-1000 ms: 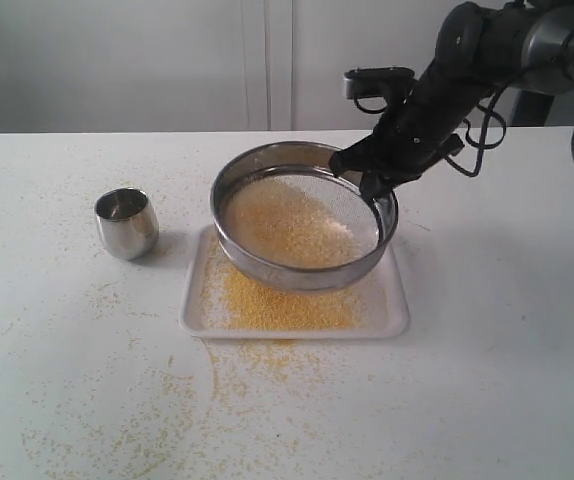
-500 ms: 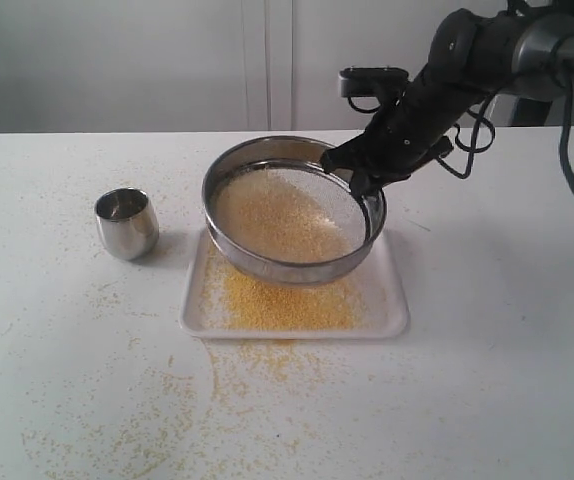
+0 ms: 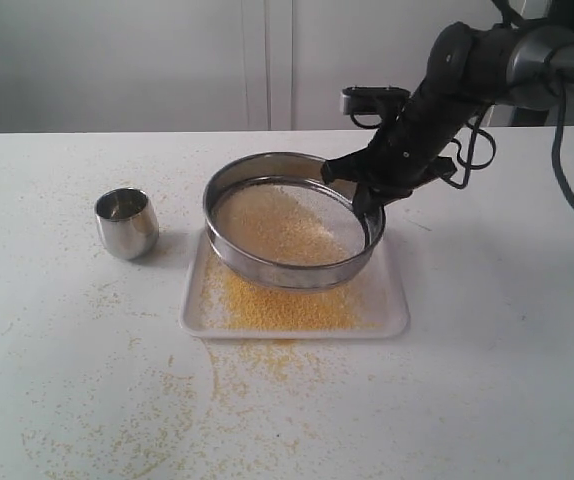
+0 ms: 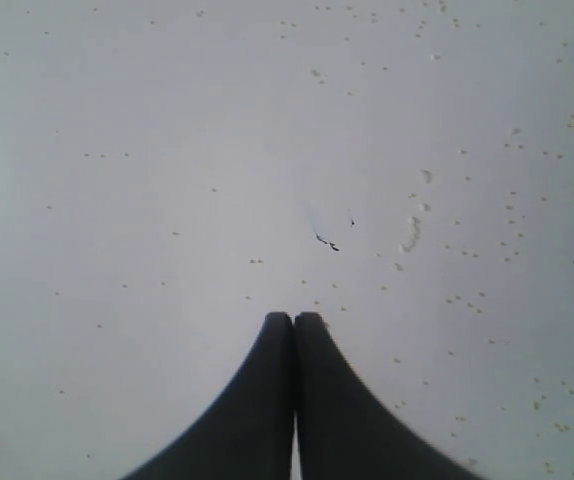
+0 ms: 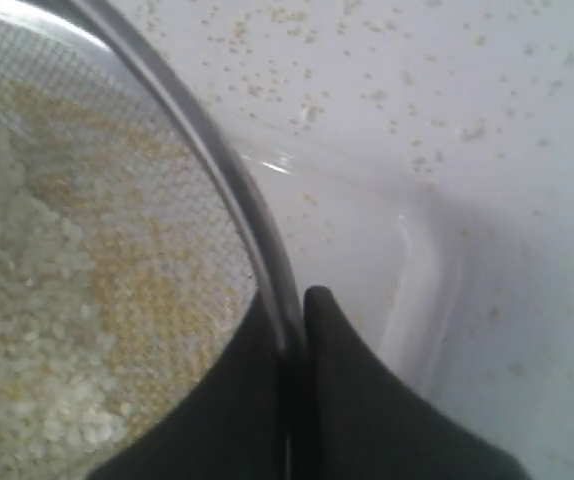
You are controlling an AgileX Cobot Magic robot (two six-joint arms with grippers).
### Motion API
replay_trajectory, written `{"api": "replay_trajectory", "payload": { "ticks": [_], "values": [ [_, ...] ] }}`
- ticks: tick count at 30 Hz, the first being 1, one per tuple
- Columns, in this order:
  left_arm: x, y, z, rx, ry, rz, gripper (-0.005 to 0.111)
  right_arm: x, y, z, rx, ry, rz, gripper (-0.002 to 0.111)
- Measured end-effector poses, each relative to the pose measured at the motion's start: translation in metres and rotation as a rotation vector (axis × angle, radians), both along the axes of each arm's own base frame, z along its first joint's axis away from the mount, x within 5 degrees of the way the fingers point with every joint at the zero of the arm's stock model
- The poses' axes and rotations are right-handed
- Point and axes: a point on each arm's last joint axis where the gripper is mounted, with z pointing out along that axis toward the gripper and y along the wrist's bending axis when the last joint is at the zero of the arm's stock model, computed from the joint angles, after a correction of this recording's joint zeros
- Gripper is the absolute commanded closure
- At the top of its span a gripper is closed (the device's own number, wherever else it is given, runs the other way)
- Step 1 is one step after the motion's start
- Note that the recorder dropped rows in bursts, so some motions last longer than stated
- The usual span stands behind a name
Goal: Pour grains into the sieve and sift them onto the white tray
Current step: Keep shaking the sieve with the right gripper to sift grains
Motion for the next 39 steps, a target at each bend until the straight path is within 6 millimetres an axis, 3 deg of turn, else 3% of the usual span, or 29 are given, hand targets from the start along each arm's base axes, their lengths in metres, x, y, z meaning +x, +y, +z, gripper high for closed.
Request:
{"api": "replay_trajectory", "payload": {
  "ticks": [3,7,10,13,16,19,23,26,29,33,36,39],
  "values": [
    [0.000,0.000,0.000,0.000,0.000,0.000,0.107,0.001,-0.001,0.002,-0.038,-0.047,0.120,0.108],
    [0.000,0.000,0.000,0.000,0.000,0.000,0.107,0.000,0.001,0.000,0.004,-0.002,0.046,0.108],
    [0.000,0.000,0.000,0.000,0.000,0.000,0.107,-0.001,0.000,0.001,-0.062,-0.048,0.179,0.108],
    [0.000,0.000,0.000,0.000,0.000,0.000,0.107,-0.002,0.002,-0.001,-0.022,0.002,0.075,0.108],
    [0.000,0.000,0.000,0.000,0.000,0.000,0.107,-0.001,0.004,0.000,-0.048,-0.038,0.155,0.108],
    [0.000,0.000,0.000,0.000,0.000,0.000,0.107,-0.003,0.007,-0.001,-0.015,0.004,0.069,0.108],
    [0.000,0.000,0.000,0.000,0.000,0.000,0.107,-0.003,0.007,-0.003,-0.058,-0.031,0.182,0.108],
    [0.000,0.000,0.000,0.000,0.000,0.000,0.107,-0.003,0.009,-0.007,0.000,0.023,0.073,0.108],
    [0.000,0.000,0.000,0.000,0.000,0.000,0.107,-0.001,0.010,-0.004,-0.025,-0.028,0.176,0.108],
    [0.000,0.000,0.000,0.000,0.000,0.000,0.107,-0.002,0.013,-0.005,0.040,0.029,0.079,0.108],
    [0.000,0.000,0.000,0.000,0.000,0.000,0.107,-0.001,0.012,-0.004,-0.014,-0.017,0.187,0.108],
    [0.000,0.000,0.000,0.000,0.000,0.000,0.107,0.000,0.010,-0.004,0.017,0.026,0.073,0.108]
  ]
}}
